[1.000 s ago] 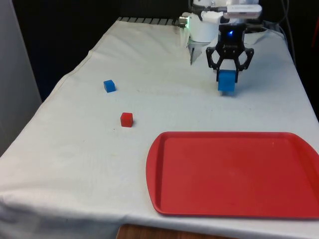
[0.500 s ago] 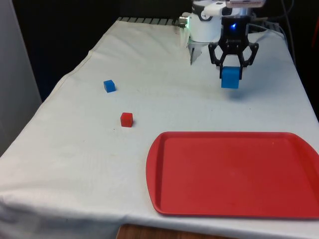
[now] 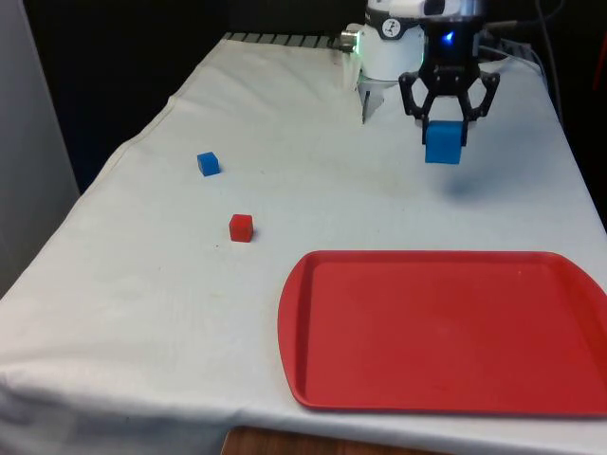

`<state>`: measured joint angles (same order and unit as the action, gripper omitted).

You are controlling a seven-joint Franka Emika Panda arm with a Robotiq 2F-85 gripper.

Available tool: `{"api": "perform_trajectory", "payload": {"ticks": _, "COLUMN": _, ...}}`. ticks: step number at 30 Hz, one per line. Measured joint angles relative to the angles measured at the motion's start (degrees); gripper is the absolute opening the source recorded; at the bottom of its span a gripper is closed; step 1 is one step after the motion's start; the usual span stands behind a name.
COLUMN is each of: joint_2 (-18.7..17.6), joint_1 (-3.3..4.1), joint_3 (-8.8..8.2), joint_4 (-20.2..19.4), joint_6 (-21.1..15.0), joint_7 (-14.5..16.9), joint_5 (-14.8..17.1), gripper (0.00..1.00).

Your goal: Pick up the largest block and place it onto the tray.

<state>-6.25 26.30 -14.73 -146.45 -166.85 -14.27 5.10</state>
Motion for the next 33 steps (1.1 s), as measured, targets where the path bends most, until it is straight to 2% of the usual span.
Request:
{"api": "perform_trajectory", "payload": {"ticks": 7, "joint_2": 2.29, "joint_1": -0.29, "joint_3": -0.06, "joint_4": 2.69, "joint_6": 3.84, "joint_7": -0.34, "joint_5": 0.00, "gripper": 0.00}}
{"api": "perform_trajectory", "payload": {"ticks": 15, "joint_2": 2.41, "joint_1": -0.29, "joint_3": -0.06, "joint_4": 6.65, "joint_6": 7.28, "joint_7": -1.20, "joint_5": 0.00, "gripper": 0.00}}
{"api": "perform_trajectory", "payload": {"ticks": 23, "joint_2": -0.40, "joint_1": -0.34, "joint_3": 0.00, "joint_4": 9.80, "joint_6": 7.45, "joint_7": -1.95, "joint_5": 0.00, "gripper": 0.00}}
{"api": "perform_trajectory", "payload": {"ticks": 33, "joint_2": -1.03, "joint_1": -0.40, "joint_3": 0.00, "joint_4": 10.37, "joint_6": 7.05, "joint_7": -1.95, "joint_5": 0.00, "gripper": 0.00}}
